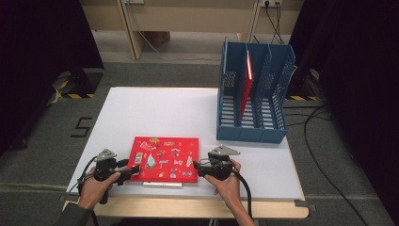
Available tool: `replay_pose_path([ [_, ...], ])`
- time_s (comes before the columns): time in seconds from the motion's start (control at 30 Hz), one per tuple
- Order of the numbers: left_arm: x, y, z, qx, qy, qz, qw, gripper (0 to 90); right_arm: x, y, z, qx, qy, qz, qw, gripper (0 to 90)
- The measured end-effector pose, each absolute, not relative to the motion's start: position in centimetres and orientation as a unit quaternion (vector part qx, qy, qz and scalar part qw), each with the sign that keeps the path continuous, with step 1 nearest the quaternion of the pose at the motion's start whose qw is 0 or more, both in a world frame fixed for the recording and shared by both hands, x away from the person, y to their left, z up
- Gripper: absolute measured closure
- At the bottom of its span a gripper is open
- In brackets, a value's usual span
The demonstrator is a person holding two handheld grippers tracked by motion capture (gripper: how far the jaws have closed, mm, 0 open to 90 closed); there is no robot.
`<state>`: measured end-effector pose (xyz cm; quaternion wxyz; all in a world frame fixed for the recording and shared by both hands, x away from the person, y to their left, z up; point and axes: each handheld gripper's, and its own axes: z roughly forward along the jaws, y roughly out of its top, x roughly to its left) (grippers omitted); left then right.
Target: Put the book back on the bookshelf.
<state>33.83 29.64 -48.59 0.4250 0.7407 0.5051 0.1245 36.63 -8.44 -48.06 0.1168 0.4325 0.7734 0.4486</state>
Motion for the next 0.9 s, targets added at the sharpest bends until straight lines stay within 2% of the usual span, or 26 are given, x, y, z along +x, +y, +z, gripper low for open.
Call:
replay_pose_path([
  [0.4,33.3,28.9,-48.5,0.748,0.499,0.111,0.424,36.5,36.7,-8.2,-48.5,0.439,0.773,0.447,0.1,29.6],
  [0.5,33.1,28.5,-48.4,0.75,0.496,0.112,0.423,36.3,36.6,-8.2,-48.4,0.442,0.768,0.449,0.116,31.5],
  [0.9,32.8,27.8,-48.6,0.755,0.487,0.099,0.428,34.5,36.9,-8.2,-49.1,0.459,0.767,0.441,0.078,30.1],
])
